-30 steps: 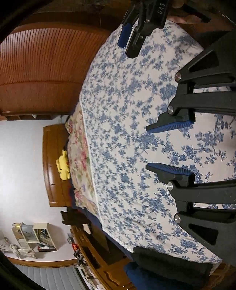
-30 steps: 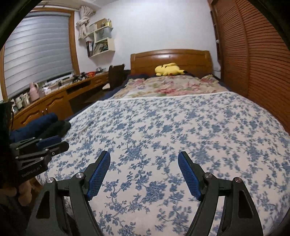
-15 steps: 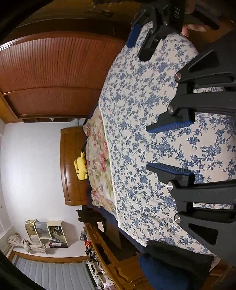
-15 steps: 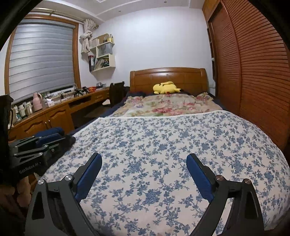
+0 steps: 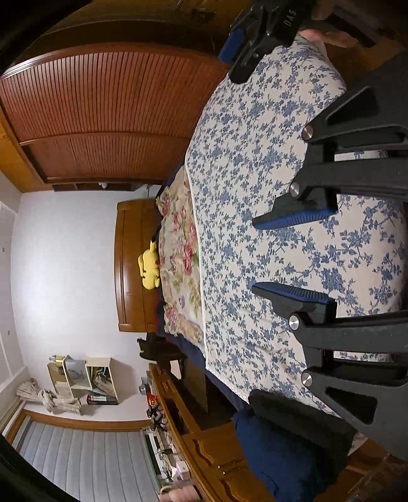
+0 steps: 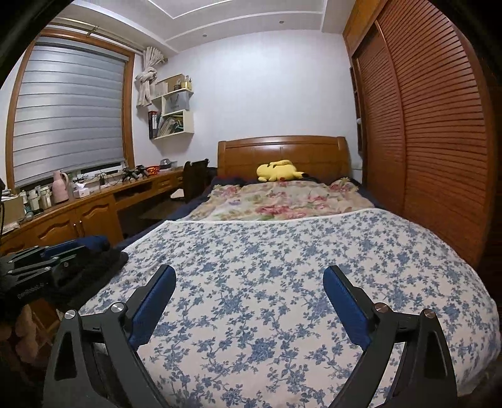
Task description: Fold large clothes
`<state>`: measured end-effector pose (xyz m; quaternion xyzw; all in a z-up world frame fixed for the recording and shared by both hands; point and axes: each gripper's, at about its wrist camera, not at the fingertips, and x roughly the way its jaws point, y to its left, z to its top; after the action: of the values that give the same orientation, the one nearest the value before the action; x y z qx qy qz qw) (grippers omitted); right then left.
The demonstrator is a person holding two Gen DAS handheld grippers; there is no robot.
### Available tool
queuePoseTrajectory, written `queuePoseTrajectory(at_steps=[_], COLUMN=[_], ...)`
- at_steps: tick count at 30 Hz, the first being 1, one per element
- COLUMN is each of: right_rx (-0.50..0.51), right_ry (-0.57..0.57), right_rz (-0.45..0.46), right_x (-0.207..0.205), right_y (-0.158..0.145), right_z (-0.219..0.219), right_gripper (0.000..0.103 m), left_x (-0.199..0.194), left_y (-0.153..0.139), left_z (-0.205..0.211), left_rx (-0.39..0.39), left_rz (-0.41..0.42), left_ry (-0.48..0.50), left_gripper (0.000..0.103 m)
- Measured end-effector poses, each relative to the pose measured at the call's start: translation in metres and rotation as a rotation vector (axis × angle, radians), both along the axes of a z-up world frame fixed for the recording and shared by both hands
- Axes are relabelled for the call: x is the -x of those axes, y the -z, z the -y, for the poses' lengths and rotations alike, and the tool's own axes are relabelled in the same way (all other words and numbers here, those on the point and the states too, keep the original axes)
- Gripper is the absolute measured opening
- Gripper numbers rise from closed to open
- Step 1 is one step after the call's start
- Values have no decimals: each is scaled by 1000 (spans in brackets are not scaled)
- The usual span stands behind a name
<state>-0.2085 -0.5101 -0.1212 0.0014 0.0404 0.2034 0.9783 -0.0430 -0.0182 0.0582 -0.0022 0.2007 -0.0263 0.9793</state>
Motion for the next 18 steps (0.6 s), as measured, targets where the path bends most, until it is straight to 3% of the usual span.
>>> queuePoseTrajectory(at_steps=[18], right_rx=[1], right_ry=[10], right_rz=[3], right_x=[-9], right_y=[3], right_z=[5], right_gripper=[95], left_x=[1], left_y=[2], left_z=[-10], left_rx=[14], left_rz=[5], left_ry=[-16], left_gripper=[35])
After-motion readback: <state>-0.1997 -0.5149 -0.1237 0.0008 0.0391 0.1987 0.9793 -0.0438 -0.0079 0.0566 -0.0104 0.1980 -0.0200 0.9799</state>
